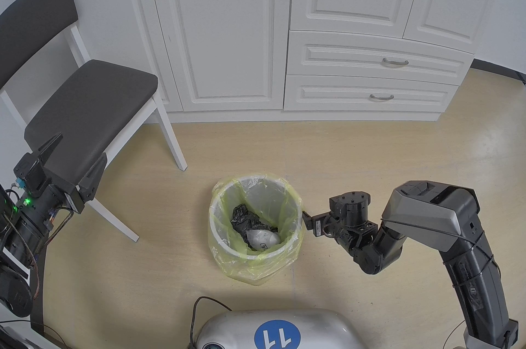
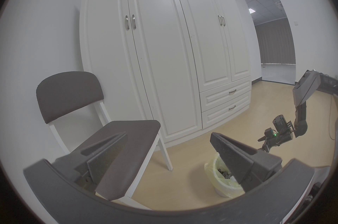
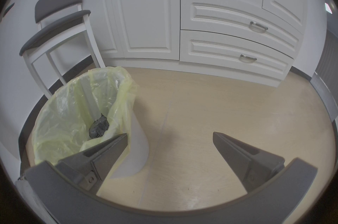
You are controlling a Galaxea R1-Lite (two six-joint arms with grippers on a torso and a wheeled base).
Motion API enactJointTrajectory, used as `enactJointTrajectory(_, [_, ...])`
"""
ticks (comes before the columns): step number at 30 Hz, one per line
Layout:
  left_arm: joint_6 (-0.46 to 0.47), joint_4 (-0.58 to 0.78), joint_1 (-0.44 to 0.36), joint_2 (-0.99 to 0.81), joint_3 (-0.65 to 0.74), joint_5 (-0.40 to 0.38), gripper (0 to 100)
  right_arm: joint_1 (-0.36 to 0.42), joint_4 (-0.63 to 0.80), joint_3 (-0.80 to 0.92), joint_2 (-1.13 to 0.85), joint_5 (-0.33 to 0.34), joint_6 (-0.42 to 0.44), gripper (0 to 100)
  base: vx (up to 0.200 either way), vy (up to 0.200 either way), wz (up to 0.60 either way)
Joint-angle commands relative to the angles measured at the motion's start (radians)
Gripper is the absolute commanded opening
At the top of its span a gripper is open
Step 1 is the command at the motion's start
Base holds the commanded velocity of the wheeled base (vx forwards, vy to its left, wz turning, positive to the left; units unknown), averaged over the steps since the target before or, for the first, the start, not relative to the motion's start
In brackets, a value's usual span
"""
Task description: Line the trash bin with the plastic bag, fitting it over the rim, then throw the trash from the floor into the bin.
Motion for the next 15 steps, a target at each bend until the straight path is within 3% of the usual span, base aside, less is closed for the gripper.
enactJointTrajectory(1, [0.001, 0.0, 0.0, 0.003, 0.0, 0.0, 100, -0.002, 0.058, -0.047, 0.026, 0.0, 0.026, 100, 0.0, 0.0, 0.0])
enactJointTrajectory(5, [0.001, 0.0, 0.0, 0.004, -0.002, 0.0, 100, -0.004, 0.147, -0.073, 0.016, 0.0, 0.085, 100, 0.0, 0.0, 0.0])
enactJointTrajectory(12, [0.001, 0.0, 0.0, 0.011, 0.001, 0.002, 100, -0.005, 0.428, -0.157, -0.017, -0.012, 0.191, 100, 0.0, 0.0, 0.0])
enactJointTrajectory(14, [0.001, 0.0, 0.0, 0.011, 0.001, 0.002, 100, -0.005, 0.428, -0.157, -0.017, -0.012, 0.191, 100, 0.0, 0.0, 0.0])
enactJointTrajectory(15, [0.0, 0.0, 0.0, 0.012, 0.001, 0.002, 100, -0.007, 0.503, -0.183, -0.022, -0.012, 0.229, 100, 0.0, 0.0, 0.0])
